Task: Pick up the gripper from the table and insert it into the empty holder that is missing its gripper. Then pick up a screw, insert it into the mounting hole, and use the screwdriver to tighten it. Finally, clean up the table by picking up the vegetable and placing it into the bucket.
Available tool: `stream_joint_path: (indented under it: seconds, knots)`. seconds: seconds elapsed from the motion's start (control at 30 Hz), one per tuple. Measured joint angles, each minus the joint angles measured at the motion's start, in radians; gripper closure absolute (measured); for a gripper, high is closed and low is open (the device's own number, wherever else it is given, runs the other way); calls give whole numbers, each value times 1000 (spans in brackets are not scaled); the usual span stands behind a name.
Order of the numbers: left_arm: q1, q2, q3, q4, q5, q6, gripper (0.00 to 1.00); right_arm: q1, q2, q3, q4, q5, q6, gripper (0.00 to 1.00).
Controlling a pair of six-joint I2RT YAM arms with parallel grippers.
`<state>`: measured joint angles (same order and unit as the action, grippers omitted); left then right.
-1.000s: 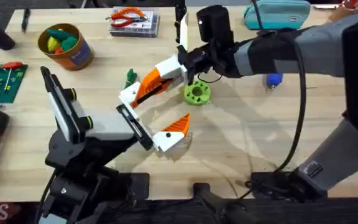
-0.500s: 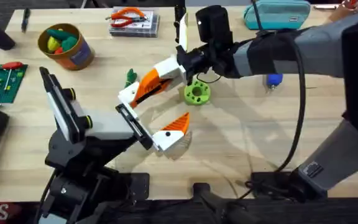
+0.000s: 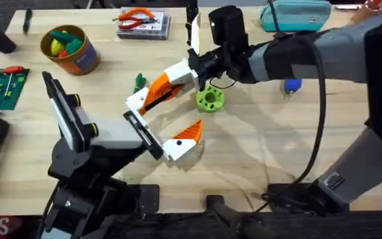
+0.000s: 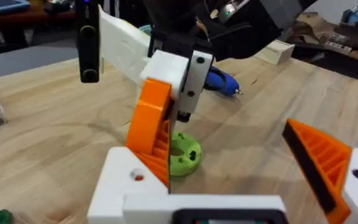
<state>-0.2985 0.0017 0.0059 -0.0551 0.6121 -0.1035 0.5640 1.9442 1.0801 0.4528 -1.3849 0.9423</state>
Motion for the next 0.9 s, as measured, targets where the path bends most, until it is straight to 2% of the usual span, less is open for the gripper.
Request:
stream_joint_path:
  seconds: [0.2, 0.33, 0.57, 0.77, 0.9]
  knots:
    - [0, -1, 0, 2, -4, 19, 14, 0, 0, 0, 56, -9, 0, 987]
    - [0, -1, 0, 2, 1, 29, 14, 2, 0, 0, 61, -9, 0, 860]
    - [-1, -1, 0, 2, 18, 29, 14, 5, 0, 0, 66, -2, -1, 787]
    - [-1, -1, 0, 3, 23, 43, 14, 4, 0, 0, 63, 5, -6, 644]
    - [-1, -1, 0, 3, 24, 43, 14, 3, 5, 0, 64, 6, -8, 609]
